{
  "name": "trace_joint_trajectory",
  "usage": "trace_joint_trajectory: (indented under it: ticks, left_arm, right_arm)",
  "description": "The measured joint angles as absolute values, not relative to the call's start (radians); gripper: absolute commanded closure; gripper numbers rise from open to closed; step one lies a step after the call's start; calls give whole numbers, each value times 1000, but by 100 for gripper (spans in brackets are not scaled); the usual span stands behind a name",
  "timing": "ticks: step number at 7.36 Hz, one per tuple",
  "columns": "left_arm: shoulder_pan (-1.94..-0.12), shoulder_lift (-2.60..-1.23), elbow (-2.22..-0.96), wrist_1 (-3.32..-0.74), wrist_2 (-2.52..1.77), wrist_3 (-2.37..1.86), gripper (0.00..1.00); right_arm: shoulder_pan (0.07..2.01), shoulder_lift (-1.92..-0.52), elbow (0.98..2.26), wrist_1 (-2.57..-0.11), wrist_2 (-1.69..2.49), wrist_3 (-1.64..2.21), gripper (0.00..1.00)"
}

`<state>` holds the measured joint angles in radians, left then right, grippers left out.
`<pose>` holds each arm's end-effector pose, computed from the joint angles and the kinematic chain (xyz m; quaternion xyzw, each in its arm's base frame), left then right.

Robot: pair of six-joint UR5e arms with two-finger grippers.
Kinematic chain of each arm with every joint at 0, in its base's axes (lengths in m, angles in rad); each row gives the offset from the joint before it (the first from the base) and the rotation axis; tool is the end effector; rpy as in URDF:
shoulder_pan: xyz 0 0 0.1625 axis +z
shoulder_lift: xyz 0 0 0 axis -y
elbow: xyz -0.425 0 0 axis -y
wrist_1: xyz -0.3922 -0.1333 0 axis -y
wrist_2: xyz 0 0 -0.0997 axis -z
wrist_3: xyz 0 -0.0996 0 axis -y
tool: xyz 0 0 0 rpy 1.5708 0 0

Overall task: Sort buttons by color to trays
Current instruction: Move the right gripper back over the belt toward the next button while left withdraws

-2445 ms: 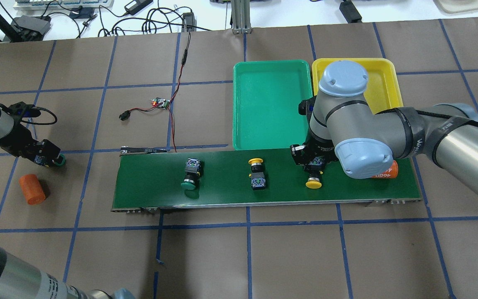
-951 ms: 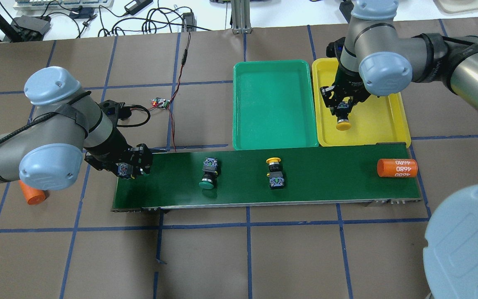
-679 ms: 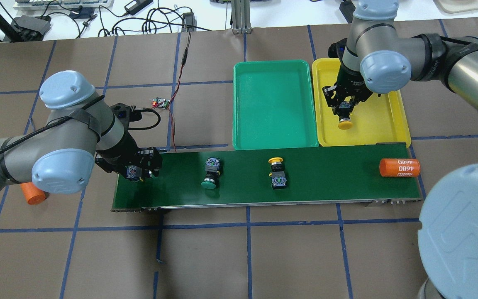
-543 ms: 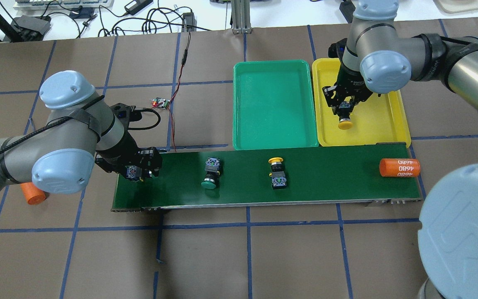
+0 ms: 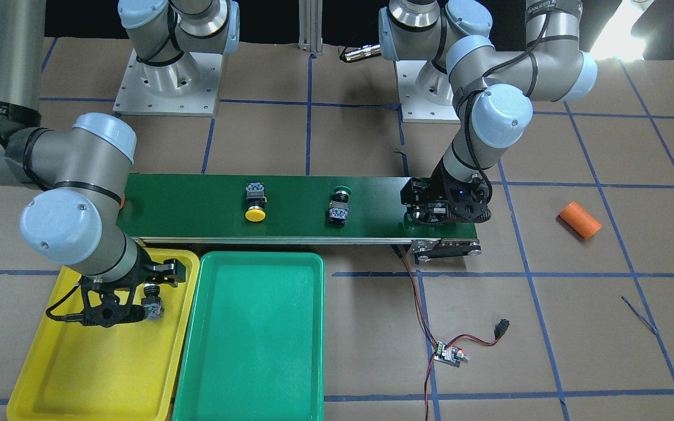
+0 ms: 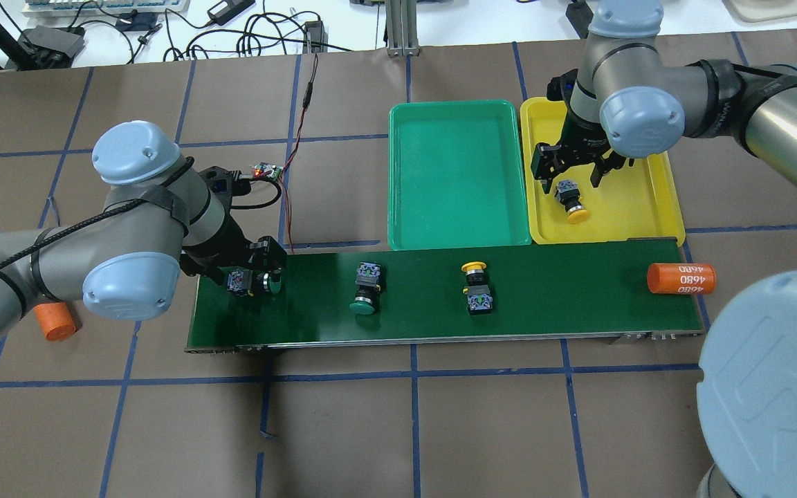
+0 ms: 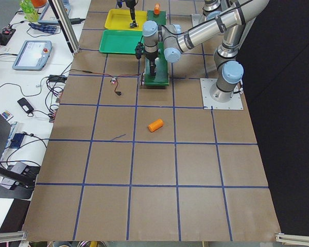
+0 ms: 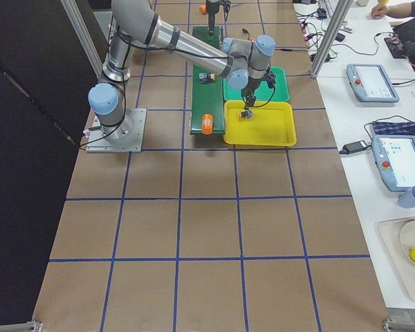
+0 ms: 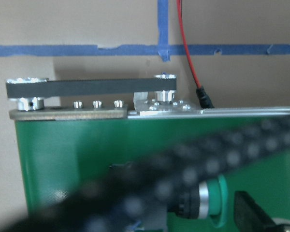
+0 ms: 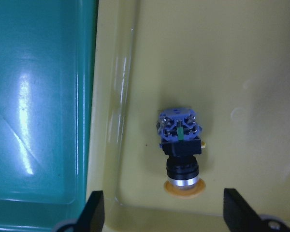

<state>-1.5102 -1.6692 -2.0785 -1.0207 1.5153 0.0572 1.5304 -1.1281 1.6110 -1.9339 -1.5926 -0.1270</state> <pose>-0.1108 -0.4656 0.2571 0.0025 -0.9992 -0.0263 0.0293 0.1061 -0.6213 0.2536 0.0439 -0.9972 -0.0606 0.0058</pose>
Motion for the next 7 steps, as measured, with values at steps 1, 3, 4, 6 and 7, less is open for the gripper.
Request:
trace_joint_trajectory:
  ticks: [1, 3, 4, 6, 7]
  left_arm:
    - [-1490, -1658, -2069, -1023, 1517, 59, 0]
    - [-1381, -1647, -2023, -1060, 1530, 88, 0]
    - [-1304, -1646, -2003, -1089, 1541, 162, 0]
    - [-1126, -1668, -1982, -1107, 1551, 397, 0]
    - [-1035, -1697, -1972, -1102, 1551, 477, 0]
  right_arm:
    - [1542, -1156, 1622, -1908, -1581, -113, 12]
    - [1581, -1227, 1667, -1877, -1565, -54, 13]
    - [1612, -1265, 1702, -1875, -1563, -17, 14]
    - [1680, -1324, 1762, -1877, -1561, 61, 15]
    - [1703, -1341, 1789, -1881, -1561, 84, 16]
